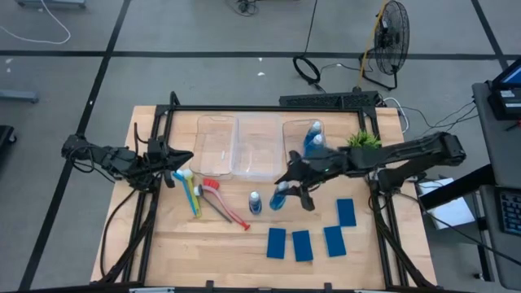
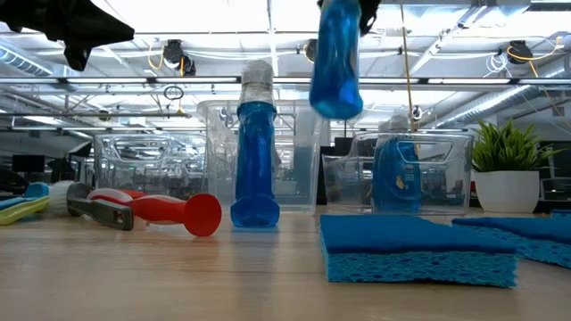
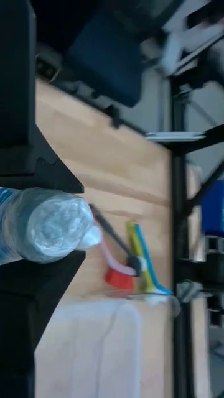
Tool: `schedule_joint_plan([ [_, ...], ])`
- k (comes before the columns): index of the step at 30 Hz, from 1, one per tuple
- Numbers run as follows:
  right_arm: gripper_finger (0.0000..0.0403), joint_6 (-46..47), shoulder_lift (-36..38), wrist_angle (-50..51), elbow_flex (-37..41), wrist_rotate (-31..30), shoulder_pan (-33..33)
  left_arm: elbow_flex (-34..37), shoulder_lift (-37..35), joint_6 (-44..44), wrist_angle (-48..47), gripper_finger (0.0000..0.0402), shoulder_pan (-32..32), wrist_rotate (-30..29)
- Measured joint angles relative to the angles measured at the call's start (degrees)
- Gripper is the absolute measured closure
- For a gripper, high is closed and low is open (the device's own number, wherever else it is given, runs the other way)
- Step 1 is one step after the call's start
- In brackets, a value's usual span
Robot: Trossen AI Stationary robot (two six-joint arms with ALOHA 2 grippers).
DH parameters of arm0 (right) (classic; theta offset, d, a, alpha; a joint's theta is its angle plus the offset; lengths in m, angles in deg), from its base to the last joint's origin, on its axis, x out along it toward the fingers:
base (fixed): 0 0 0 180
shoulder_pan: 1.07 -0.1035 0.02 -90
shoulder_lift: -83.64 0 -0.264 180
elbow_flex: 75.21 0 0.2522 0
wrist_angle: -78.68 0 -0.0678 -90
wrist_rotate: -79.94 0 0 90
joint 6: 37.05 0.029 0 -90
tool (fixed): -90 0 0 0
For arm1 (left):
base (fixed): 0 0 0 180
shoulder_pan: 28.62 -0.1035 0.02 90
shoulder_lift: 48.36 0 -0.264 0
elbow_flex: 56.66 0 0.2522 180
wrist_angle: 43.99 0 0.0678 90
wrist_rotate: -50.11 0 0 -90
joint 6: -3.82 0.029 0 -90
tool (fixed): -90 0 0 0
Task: Pick & Place Kitchen Sink Supplies
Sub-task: Put the blue dishwashing liquid bottle into the right transparent bin
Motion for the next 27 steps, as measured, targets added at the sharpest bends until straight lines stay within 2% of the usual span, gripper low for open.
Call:
schedule_joint_plan([
  [8,0.0278,4.6,8.3,0.0,0.0,-1.5,1.0,0.0,0.0,-0.1,0.0,0.0369,0.0,0.0],
  [18,0.0278,4.4,16.0,0.0,0.0,-14.6,1.0,0.0,0.0,-0.1,0.0,0.0369,0.0,0.0],
  [27,0.0278,4.0,18.1,0.0,0.0,-27.8,1.0,0.0,0.0,-0.1,0.0,0.0369,0.0,0.0],
])
